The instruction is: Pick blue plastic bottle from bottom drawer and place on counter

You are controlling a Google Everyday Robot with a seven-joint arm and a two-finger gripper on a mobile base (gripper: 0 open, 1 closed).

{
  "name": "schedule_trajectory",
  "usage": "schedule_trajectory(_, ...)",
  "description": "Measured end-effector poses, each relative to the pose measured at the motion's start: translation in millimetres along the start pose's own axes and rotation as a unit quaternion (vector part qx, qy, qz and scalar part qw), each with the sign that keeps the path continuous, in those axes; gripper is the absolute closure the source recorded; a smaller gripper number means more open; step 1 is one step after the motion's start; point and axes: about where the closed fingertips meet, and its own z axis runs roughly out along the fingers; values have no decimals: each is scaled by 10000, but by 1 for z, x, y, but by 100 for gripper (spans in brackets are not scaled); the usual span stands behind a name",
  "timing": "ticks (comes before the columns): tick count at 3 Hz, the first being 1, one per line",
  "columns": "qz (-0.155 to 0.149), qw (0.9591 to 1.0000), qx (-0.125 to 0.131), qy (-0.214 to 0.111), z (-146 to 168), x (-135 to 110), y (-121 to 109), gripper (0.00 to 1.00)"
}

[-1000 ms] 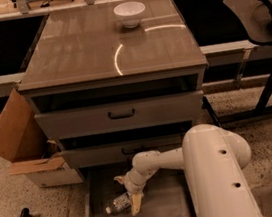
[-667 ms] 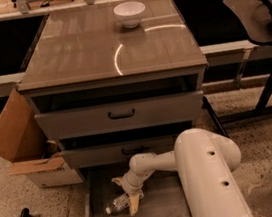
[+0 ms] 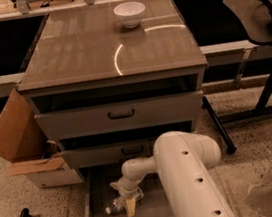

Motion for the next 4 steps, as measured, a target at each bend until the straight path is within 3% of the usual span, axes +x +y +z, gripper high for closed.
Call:
schedule_trajectory(2,324,9991,-134,219,24,18,11,0)
schedule_trajectory(4,519,9981,-133,297,31,36,17,42)
